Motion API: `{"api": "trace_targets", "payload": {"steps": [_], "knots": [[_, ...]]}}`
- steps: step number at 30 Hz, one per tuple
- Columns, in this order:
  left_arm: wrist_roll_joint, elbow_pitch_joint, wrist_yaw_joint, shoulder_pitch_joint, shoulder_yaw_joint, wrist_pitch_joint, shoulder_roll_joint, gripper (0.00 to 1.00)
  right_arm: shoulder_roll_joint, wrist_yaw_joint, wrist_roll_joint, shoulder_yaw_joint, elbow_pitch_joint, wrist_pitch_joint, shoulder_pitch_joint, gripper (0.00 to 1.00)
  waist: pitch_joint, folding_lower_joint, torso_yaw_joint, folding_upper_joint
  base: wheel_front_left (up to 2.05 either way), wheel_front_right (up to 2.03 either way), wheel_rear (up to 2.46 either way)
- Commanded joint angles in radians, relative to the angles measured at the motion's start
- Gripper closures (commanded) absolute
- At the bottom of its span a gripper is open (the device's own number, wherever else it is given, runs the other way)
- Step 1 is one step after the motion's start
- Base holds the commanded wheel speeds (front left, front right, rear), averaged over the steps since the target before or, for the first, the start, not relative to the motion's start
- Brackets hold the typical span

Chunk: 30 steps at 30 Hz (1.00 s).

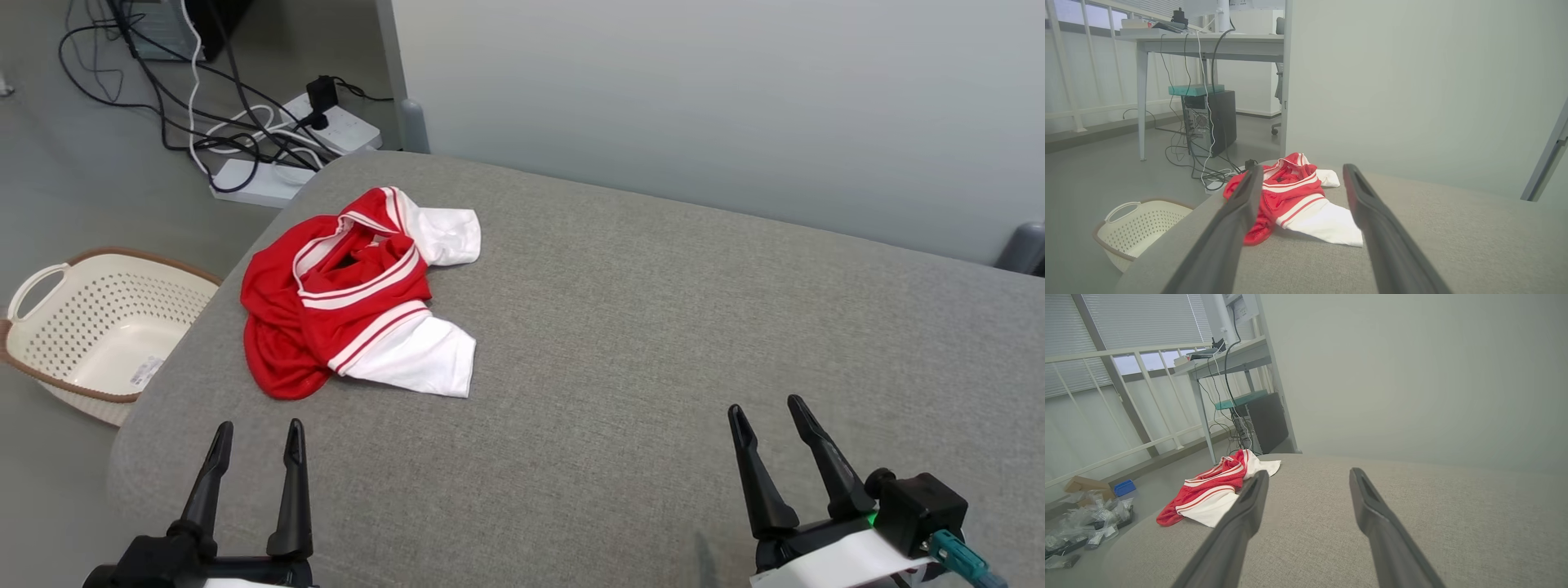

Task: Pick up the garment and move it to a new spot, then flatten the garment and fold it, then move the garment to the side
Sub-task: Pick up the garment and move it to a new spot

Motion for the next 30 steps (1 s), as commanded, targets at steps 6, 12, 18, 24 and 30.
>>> {"api": "trace_targets", "payload": {"steps": [6, 12, 18, 24, 30], "knots": [[-0.019, -0.026, 0.019, -0.05, 0.041, -0.003, 0.004, 0.0, -0.007, 0.0, 0.0, 0.034, -0.036, -0.006, -0.038, 0.0, 0.013, 0.0001, 0.057, 0.0, 0.0, 0.0, 0.0], [-0.027, -0.026, 0.024, -0.053, 0.042, -0.003, 0.004, 0.0, -0.007, 0.0, 0.0, 0.031, -0.034, -0.006, -0.046, 0.0, 0.025, 0.0001, 0.095, 0.0, 0.0, 0.0, 0.0], [-0.035, -0.027, 0.031, -0.055, 0.043, -0.003, 0.004, 0.0, -0.007, 0.0, -0.001, 0.033, -0.033, -0.006, -0.05, 0.0, 0.03, 0.0001, 0.116, 0.0, 0.0, 0.0, 0.0], [-0.04, -0.026, 0.035, -0.056, 0.041, -0.003, 0.004, 0.0, -0.007, 0.0, -0.003, 0.03, -0.032, -0.006, -0.052, 0.0, 0.03, 0.0001, 0.126, 0.0, 0.0, 0.0, 0.0], [-0.046, -0.026, 0.039, -0.053, 0.04, -0.003, 0.004, 0.0, -0.007, 0.0, -0.005, 0.031, -0.03, -0.006, -0.053, 0.0, 0.03, 0.0001, 0.125, 0.0, 0.0, 0.0, 0.0]]}}
